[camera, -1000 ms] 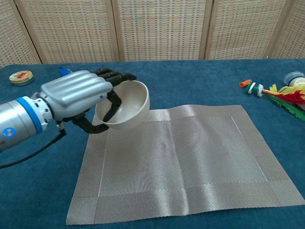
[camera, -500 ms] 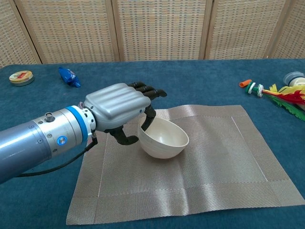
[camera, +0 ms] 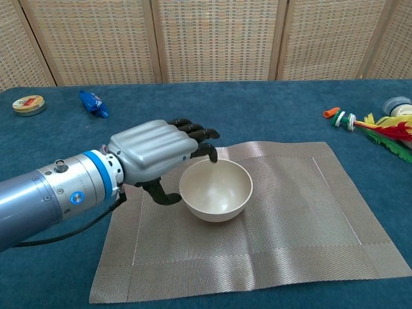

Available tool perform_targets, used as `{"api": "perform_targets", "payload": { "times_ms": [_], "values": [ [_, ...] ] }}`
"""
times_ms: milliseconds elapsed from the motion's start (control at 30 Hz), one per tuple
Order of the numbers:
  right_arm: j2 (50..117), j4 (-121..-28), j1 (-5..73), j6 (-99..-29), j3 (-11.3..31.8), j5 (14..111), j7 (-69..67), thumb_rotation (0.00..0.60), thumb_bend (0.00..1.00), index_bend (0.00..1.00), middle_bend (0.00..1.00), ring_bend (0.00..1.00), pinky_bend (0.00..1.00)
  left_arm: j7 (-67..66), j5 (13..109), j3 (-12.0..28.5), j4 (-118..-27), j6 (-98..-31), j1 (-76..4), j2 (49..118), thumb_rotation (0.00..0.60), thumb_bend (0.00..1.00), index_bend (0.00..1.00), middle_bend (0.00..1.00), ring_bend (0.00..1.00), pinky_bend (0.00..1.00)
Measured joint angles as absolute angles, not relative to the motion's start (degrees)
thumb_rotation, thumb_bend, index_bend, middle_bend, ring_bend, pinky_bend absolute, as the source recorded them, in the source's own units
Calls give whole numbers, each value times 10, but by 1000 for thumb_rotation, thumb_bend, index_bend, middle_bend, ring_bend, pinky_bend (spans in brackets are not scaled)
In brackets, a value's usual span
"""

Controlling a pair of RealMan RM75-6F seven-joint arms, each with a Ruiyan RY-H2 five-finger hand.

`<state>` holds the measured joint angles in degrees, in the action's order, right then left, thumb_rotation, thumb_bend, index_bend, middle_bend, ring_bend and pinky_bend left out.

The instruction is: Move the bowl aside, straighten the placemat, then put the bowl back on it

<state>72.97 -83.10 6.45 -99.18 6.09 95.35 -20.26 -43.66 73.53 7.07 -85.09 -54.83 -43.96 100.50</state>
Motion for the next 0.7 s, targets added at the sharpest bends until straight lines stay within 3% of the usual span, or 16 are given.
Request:
{"api": "perform_targets", "payload": {
  "times_ms": [133, 300, 700],
  "values": [
    [731, -828, 64, -994, 62, 952, -202, 600, 263, 76, 0, 0, 0, -411, 752, 67, -874, -570, -430, 977, 600, 259, 25, 0, 0, 0],
    [733, -827, 65, -990, 61, 953, -197, 600, 263, 76, 0, 0, 0, -375, 775, 65, -904, -618, -406, 933, 600, 259, 62, 0, 0, 0],
    [732, -827, 71, -953, 51, 946, -140, 600, 263, 75, 0, 0, 0, -263, 834, 5, -938, -811, -255, 801, 600, 255, 58, 0, 0, 0]
  ]
}}
